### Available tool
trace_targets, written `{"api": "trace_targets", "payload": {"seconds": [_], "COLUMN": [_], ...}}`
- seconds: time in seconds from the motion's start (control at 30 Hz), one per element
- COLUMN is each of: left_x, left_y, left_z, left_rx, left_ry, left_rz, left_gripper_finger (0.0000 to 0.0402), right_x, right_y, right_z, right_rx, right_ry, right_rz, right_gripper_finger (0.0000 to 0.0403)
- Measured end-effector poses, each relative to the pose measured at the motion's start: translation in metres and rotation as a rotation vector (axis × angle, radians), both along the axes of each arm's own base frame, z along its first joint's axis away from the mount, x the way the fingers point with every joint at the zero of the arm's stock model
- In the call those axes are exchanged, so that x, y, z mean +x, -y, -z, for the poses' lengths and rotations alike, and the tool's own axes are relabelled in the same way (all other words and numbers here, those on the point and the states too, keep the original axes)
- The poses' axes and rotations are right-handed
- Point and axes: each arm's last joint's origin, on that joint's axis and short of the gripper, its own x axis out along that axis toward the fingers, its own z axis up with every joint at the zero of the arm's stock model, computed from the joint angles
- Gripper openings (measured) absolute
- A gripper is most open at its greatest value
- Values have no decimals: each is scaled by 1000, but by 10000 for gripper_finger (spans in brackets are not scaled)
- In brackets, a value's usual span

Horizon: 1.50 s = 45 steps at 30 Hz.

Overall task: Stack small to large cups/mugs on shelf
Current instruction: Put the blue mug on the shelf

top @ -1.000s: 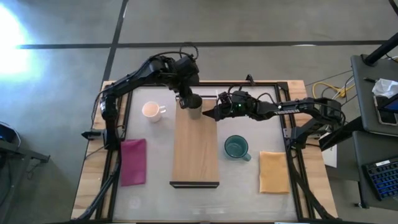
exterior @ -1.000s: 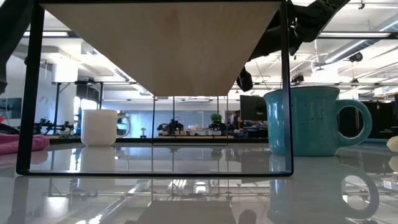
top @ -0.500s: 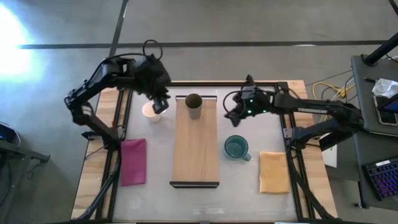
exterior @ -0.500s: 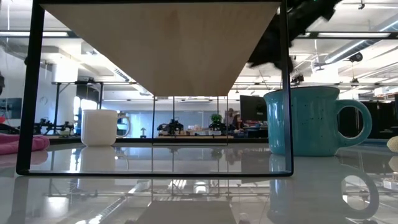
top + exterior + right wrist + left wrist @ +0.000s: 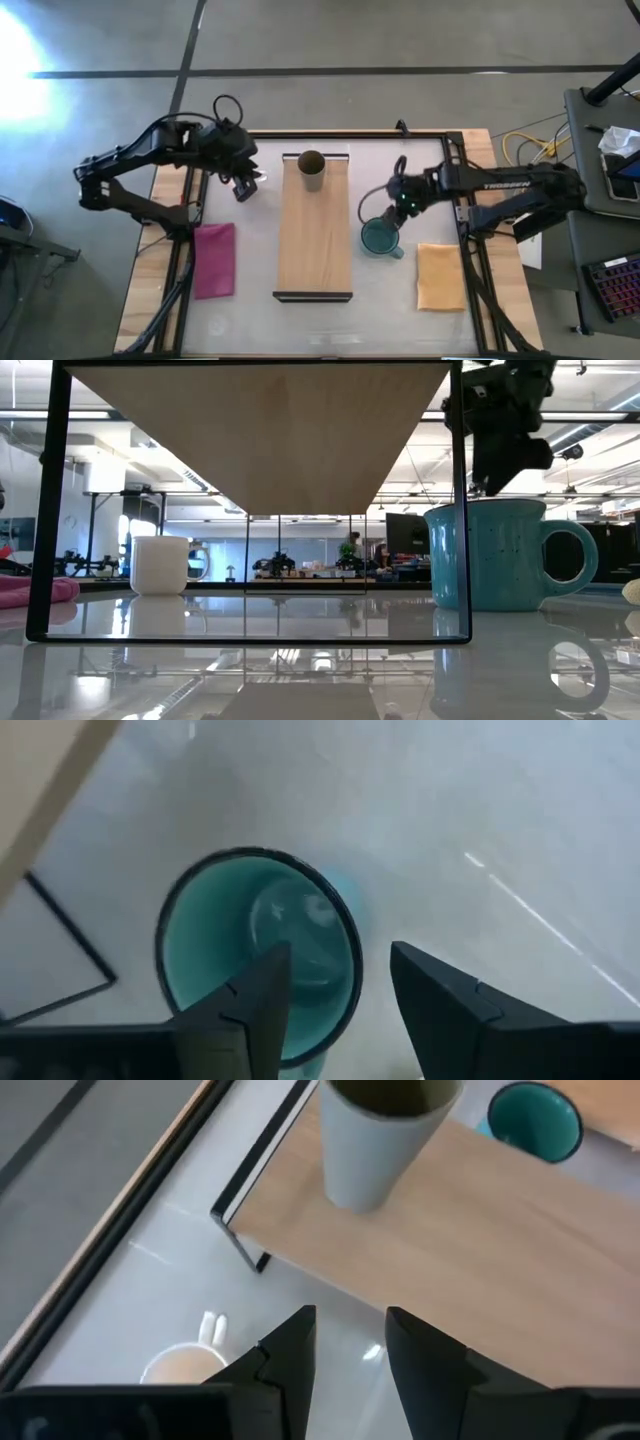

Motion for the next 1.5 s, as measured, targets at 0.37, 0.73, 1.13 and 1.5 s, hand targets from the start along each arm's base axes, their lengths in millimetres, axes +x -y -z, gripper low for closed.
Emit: {"api": "trace_targets", "payload": {"seconds": [0.37, 0.73, 1.13, 1.5], "left_x": [-25, -33, -26, -27], "left_y": [4, 5, 3, 3], "left_z": [7, 9, 13, 14], "left_rx": [-6, 12, 88, 99], "left_ry": [63, 67, 11, 1], "left_rz": [-49, -64, -20, -4], "left_gripper_finger": [109, 109, 109, 109], "right_x": [14, 15, -11, 13], "right_y": [-21, -32, -75, -83], "right_z": [34, 30, 25, 53], "right_rx": [-58, 28, 127, 102], "right_ry": [-108, -122, -126, -141], "right_rz": [7, 235, 669, 834], "right_gripper_finger": [156, 165, 196, 178]}}
